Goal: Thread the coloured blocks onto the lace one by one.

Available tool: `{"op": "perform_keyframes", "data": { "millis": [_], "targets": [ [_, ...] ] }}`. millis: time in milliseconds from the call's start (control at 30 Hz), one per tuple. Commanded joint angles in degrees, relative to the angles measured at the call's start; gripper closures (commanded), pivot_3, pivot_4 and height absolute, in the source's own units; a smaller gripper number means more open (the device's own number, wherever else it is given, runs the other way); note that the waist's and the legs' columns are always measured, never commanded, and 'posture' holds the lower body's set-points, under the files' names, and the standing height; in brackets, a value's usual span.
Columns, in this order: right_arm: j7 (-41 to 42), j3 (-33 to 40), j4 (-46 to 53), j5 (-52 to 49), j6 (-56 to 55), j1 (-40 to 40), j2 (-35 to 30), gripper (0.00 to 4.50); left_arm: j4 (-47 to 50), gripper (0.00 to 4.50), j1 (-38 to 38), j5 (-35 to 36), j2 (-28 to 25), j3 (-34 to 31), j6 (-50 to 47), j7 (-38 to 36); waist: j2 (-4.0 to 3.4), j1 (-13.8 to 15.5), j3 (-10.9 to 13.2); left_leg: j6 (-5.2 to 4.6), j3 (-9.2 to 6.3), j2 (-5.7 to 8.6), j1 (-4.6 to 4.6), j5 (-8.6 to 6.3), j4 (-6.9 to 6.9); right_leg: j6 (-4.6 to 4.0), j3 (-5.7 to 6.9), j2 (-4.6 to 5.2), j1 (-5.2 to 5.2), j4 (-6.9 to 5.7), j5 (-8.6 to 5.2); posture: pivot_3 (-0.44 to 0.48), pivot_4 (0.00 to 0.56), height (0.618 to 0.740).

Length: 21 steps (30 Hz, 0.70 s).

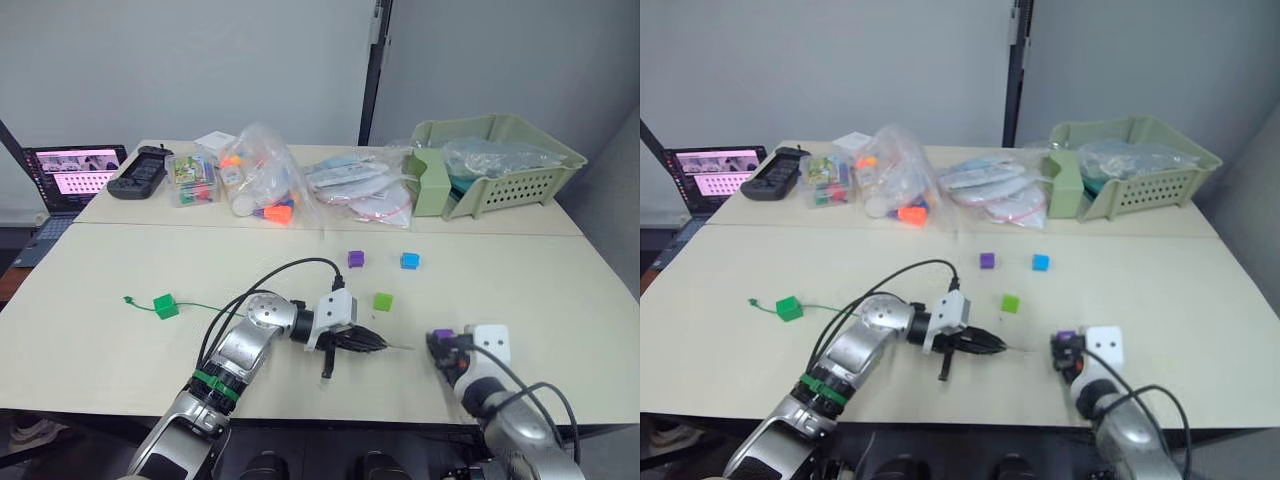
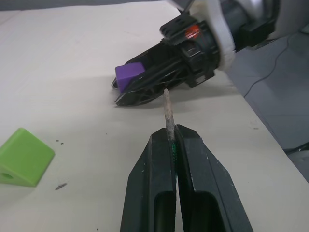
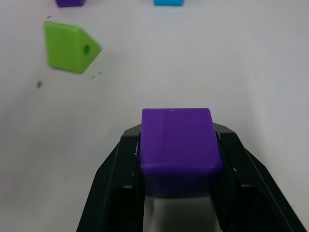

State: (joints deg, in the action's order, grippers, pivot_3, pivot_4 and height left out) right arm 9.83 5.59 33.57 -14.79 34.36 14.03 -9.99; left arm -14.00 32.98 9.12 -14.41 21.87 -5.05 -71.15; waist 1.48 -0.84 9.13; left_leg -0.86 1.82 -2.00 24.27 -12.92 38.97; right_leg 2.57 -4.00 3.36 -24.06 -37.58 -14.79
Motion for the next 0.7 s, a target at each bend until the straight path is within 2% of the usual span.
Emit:
{"op": "perform_keyframes", "data": {
  "millis": [33,67,133,200,267,367,433,533,700],
  "targets": [
    [-1.49,-1.84,3.42,-0.73,2.41,0.81,1.15,3.30,0.17,4.50,0.28,0.08,0.30,0.76,1.00,-0.85,0.00,0.02,0.00,0.00,0.00,0.00,0.00,0.00,0.00,0.00,0.01,0.00,0.00,0.01,0.00,0.000,0.150,0.733],
    [-1.85,-1.90,3.72,-0.99,2.84,1.02,1.63,3.30,0.02,4.50,0.35,0.04,0.26,0.86,1.09,-1.00,0.00,0.03,0.00,0.00,0.00,0.00,0.00,0.00,0.00,0.00,0.01,0.00,0.00,0.01,0.00,0.000,0.150,0.733],
    [-2.38,-1.80,4.39,-1.15,3.11,1.48,2.29,2.26,-0.17,4.50,0.46,0.05,0.20,1.04,1.21,-1.27,0.00,0.04,0.00,0.00,-0.01,0.00,0.00,0.00,0.00,0.00,0.01,0.00,0.00,0.01,0.00,0.000,0.150,0.733],
    [-2.46,-0.61,5.70,-2.04,3.52,1.74,2.64,1.67,-0.43,4.50,0.56,0.05,0.26,1.07,1.33,-1.42,0.00,0.09,0.00,0.00,-0.01,0.00,0.01,0.00,0.00,0.00,0.01,0.00,0.00,0.01,0.00,0.000,0.150,0.733],
    [-1.74,1.50,7.83,-4.04,4.86,1.82,2.00,0.90,-0.69,4.50,0.68,0.00,0.40,1.07,1.46,-1.46,0.00,0.30,0.00,0.00,-0.02,0.01,0.02,0.00,0.00,0.00,0.01,0.00,0.00,0.01,0.00,0.000,0.150,0.733],
    [1.59,5.13,11.78,-8.17,8.42,2.69,-2.04,0.05,-1.00,4.50,0.72,0.02,0.59,1.07,1.74,-1.49,0.00,0.49,0.00,0.00,-0.02,0.04,0.05,0.00,0.01,0.01,0.01,0.03,0.01,0.04,-0.01,0.000,0.150,0.733],
    [7.14,8.52,14.67,-13.62,12.53,4.37,-7.78,0.05,-1.22,4.50,0.64,0.02,0.68,1.02,2.01,-1.44,0.00,0.48,0.00,0.00,-0.01,0.06,0.06,0.00,0.02,0.04,0.00,0.06,0.03,0.09,-0.02,0.000,0.150,0.733],
    [16.97,15.54,15.69,-18.71,16.25,7.01,-20.73,0.05,-1.60,4.50,0.46,0.02,0.90,0.76,2.40,-1.12,0.01,0.32,0.01,0.00,-0.02,0.06,0.03,0.00,0.01,0.05,0.01,0.06,0.09,0.14,-0.03,0.000,0.150,0.733],
    [34.56,20.24,9.59,-17.61,10.72,6.73,-40.97,0.05,-2.30,4.50,0.48,-0.16,1.45,0.61,2.76,-0.26,0.02,-0.07,0.02,-0.01,-0.05,0.06,-0.07,0.00,0.01,0.05,0.00,0.01,0.22,0.16,-0.03,0.000,0.150,0.733]
  ]
}}
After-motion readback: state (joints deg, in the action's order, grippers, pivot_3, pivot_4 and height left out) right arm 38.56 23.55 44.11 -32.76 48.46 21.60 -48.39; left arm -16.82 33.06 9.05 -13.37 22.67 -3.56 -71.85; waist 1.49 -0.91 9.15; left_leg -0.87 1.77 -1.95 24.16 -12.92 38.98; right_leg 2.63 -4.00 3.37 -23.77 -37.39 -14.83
